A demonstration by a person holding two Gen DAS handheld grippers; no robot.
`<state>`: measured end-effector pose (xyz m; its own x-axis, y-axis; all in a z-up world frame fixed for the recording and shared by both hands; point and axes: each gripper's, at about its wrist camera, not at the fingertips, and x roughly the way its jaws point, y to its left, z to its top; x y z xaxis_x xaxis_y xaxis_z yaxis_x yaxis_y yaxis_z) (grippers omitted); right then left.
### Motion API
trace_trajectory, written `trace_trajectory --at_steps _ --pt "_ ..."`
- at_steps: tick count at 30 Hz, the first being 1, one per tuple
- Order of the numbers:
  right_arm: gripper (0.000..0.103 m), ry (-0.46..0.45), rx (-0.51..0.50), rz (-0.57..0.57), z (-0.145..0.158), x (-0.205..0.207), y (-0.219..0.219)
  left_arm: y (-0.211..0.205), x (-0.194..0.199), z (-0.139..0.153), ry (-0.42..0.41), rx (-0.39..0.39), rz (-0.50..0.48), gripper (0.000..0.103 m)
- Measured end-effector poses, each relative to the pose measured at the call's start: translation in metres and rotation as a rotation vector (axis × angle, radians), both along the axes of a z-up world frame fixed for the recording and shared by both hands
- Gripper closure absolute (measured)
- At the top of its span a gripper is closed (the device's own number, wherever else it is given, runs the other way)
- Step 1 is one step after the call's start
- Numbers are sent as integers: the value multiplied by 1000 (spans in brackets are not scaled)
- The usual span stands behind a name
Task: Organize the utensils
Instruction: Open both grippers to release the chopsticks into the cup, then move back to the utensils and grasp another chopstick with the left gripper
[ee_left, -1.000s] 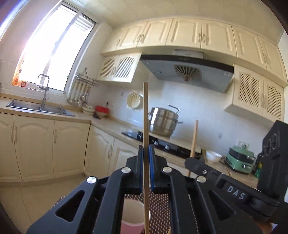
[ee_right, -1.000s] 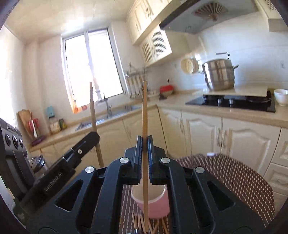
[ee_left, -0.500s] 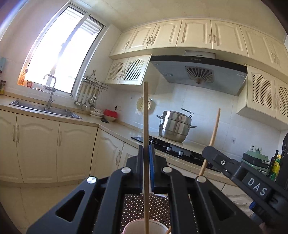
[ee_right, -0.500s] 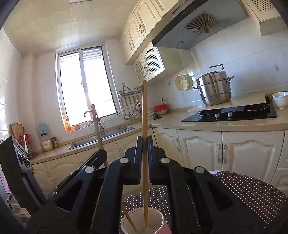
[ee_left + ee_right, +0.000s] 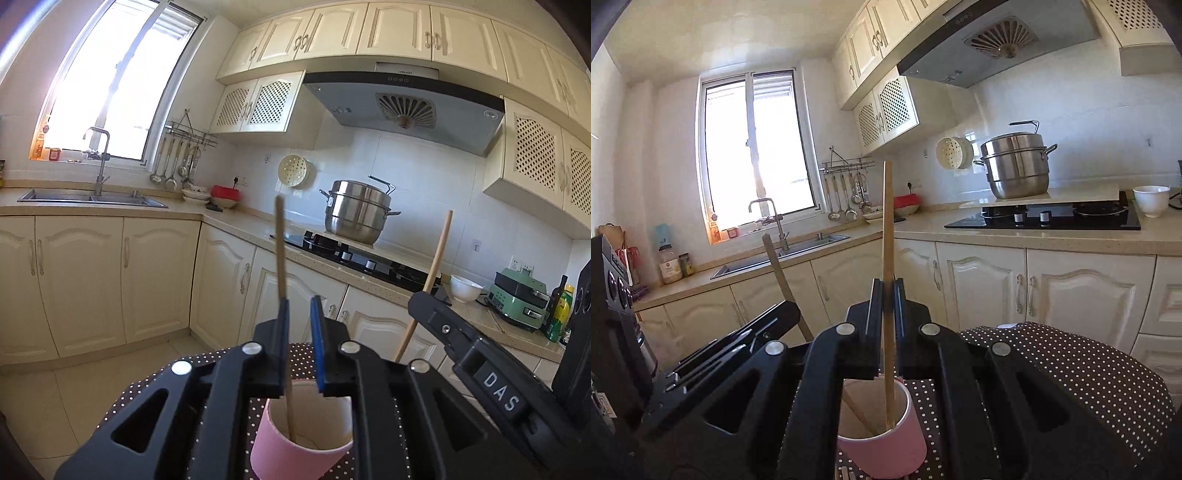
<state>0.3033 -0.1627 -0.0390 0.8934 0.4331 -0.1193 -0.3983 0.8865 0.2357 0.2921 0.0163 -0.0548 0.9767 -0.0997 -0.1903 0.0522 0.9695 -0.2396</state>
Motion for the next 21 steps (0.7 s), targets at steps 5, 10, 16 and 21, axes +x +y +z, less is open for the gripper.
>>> trace_trajectory --at_steps 5,10,16,21 --pt "96 11 -9 -12 -3 -10 0 3 -18 1 18 11 7 50" --pt "96 30 -22 -33 -7 -15 1 11 -35 4 41 27 9 30" --pt "79 54 -31 -75 -8 -23 0 23 -52 10 69 35 29 23" --pt "46 27 -28 -99 -3 -41 -3 29 -70 17 76 37 35 20"
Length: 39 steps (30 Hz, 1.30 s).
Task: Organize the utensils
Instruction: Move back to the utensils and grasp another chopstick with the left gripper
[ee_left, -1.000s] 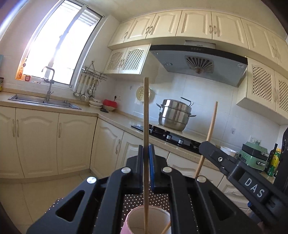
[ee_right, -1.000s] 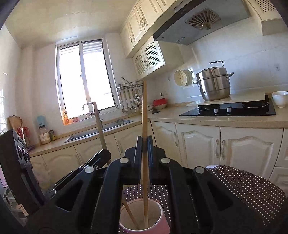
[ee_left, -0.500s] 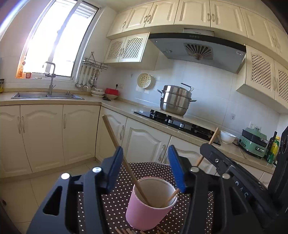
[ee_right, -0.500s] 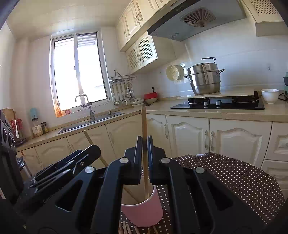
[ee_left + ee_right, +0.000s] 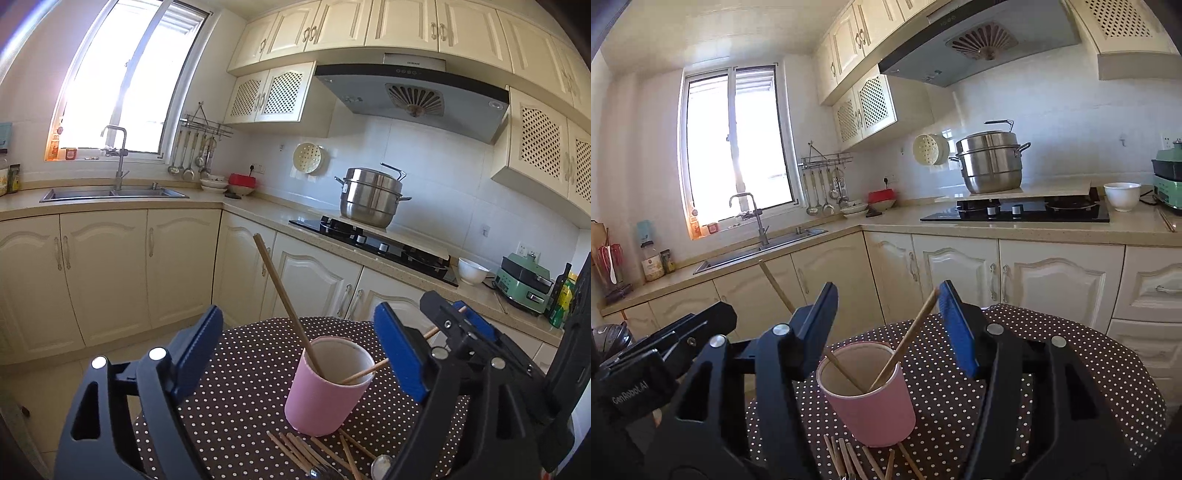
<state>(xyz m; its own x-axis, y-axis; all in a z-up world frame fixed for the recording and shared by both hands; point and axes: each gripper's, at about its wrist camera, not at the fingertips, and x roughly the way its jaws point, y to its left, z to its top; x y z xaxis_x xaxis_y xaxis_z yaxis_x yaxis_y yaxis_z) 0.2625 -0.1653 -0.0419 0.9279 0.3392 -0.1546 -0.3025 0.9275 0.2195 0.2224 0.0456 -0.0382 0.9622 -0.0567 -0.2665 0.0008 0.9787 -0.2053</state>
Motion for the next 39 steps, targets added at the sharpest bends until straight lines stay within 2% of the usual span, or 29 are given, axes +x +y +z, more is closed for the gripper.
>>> trace_trajectory --at_steps 5,7,15,21,25,30,33,37,38,39 --pt "41 -5 -8 -10 6 -16 -1 4 -19 7 16 1 -5 18" --pt "37 -7 -16 -11 7 -22 -2 5 -27 9 20 1 -5 16" --pt "33 -7 -16 -22 11 -44 -17 4 -45 10 89 2 -10 15" --pt "33 35 -59 -35 3 -56 -35 -9 -45 -6 225 7 -62 15" --pt "33 101 -124 -36 -9 -60 -43 -16 -34 -29 391 -10 -120 15" --pt "33 224 -207 -6 -36 -57 -51 -19 -16 -71 656 -81 -149 15" --pt "33 293 -234 20 -52 -55 -53 -24 -13 -92 740 -54 -129 15" --pt "33 365 -260 47 -69 -50 -57 -33 -8 -112 820 -67 -135 16" --pt "33 379 -264 52 -73 -50 -57 -36 -7 -115 822 -70 -139 18" --pt "33 397 -267 58 -77 -48 -58 -38 -6 -117 822 -72 -143 26"
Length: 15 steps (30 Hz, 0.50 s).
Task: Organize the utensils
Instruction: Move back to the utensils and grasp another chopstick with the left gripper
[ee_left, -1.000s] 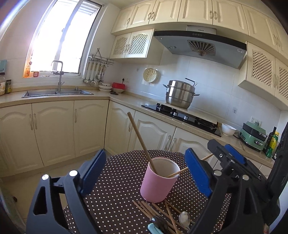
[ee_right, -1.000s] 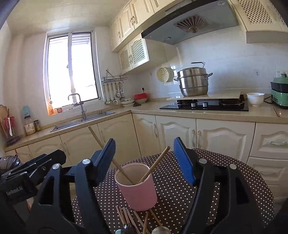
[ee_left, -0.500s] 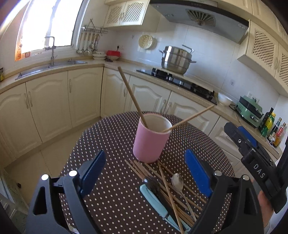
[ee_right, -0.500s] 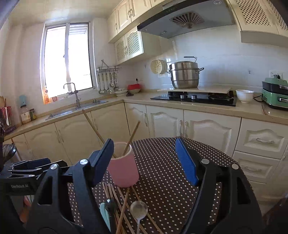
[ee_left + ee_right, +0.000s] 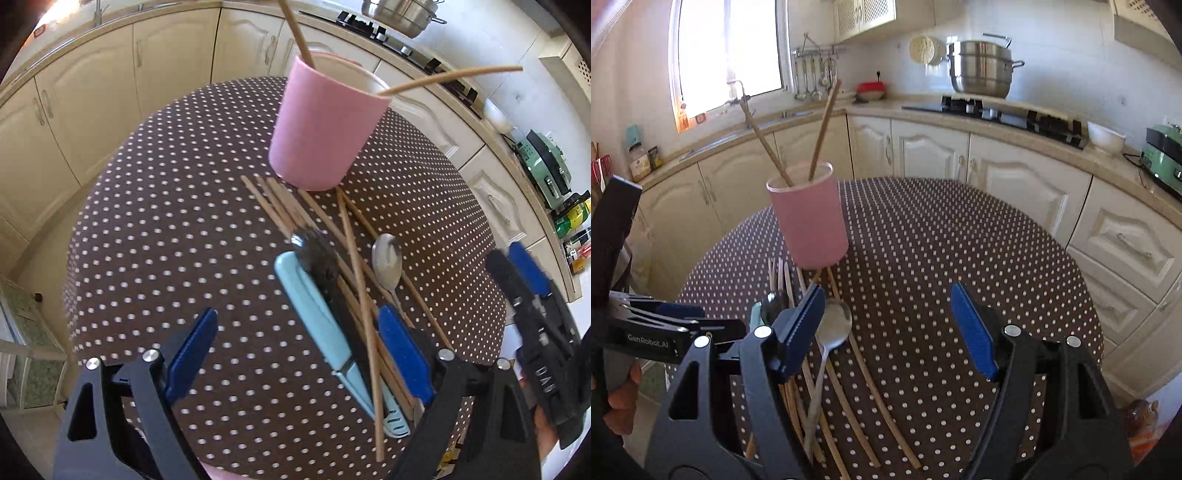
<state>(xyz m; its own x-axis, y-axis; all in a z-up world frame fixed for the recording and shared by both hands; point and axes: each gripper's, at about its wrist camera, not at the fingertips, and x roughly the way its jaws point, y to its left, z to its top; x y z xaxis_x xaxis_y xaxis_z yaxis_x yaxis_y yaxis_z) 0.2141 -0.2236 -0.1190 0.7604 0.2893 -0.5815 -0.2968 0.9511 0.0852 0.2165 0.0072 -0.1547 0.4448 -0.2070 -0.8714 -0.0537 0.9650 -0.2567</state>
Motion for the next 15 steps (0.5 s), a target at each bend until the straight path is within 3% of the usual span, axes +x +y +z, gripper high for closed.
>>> trace_trajectory --at_steps 3,5,12,15 --pt "33 40 -2 7 -10 2 -2 -7 6 -7 30 -37 -10 46" --pt "33 54 -2 7 -14 3 -4 -16 10 -8 34 -49 -25 47" --pt "33 99 7 1 -24 10 -13 -49 33 -11 60 6 -76 67" --pt "33 115 6 4 -28 13 -16 -59 41 -10 61 42 -79 70"
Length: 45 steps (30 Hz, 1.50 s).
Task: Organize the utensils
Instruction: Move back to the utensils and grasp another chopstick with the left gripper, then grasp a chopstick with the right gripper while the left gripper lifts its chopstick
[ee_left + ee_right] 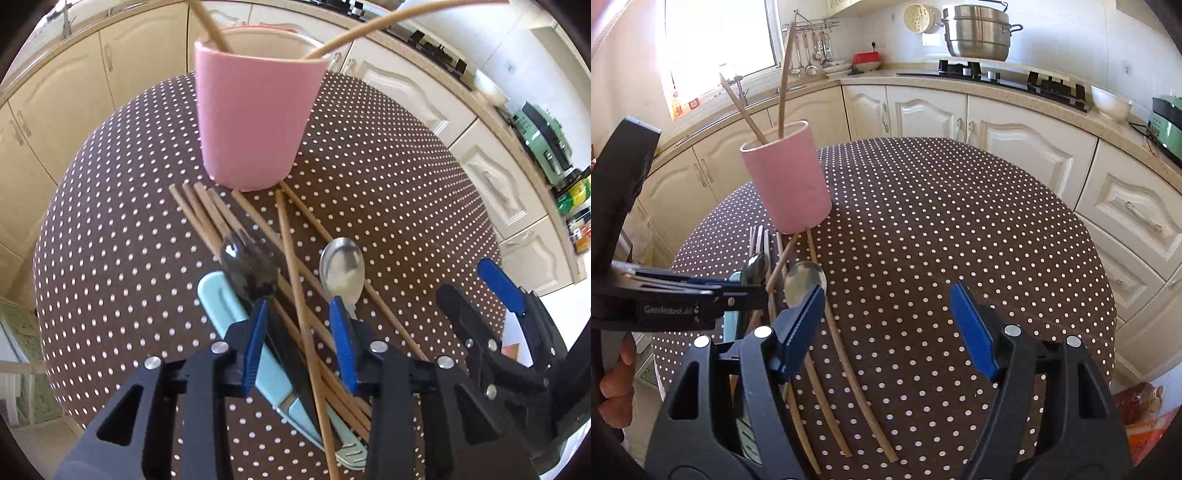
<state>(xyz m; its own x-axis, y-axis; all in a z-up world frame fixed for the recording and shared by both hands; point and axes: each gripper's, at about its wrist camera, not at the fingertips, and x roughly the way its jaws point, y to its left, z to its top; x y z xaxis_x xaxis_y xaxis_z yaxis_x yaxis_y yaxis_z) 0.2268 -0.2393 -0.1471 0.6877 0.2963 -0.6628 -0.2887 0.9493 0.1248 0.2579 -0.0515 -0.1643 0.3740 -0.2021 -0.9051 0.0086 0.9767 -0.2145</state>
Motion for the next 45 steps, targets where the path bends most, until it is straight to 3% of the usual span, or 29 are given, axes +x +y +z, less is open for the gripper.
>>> trace_trajectory --at_steps 8,14,19,23,26,32,34,41,43,45 --pt "33 32 -6 15 -7 8 -1 -24 21 -2 17 83 -20 89" --pt "33 41 -8 22 -8 11 -3 -31 16 12 -20 91 -54 89" --pt "33 51 9 20 -9 13 -5 -40 27 4 14 115 -76 89" --pt "33 62 0 31 -11 14 -3 -44 37 -7 39 86 -68 89" --pt "33 76 -19 44 -12 17 -1 -47 42 -10 33 69 -67 97" --pt "33 145 -112 147 -16 24 18 -36 36 4 -35 21 -48 98" --pt "48 179 -154 191 -19 29 28 -36 36 10 -51 14 -44 98" --pt "69 267 -267 298 -28 41 61 -22 25 19 -83 -15 -28 98" --pt "89 288 -287 318 -27 46 69 -15 17 19 -92 -21 -26 98" --pt "96 298 -308 318 -27 51 75 -9 9 18 -101 -24 -22 98"
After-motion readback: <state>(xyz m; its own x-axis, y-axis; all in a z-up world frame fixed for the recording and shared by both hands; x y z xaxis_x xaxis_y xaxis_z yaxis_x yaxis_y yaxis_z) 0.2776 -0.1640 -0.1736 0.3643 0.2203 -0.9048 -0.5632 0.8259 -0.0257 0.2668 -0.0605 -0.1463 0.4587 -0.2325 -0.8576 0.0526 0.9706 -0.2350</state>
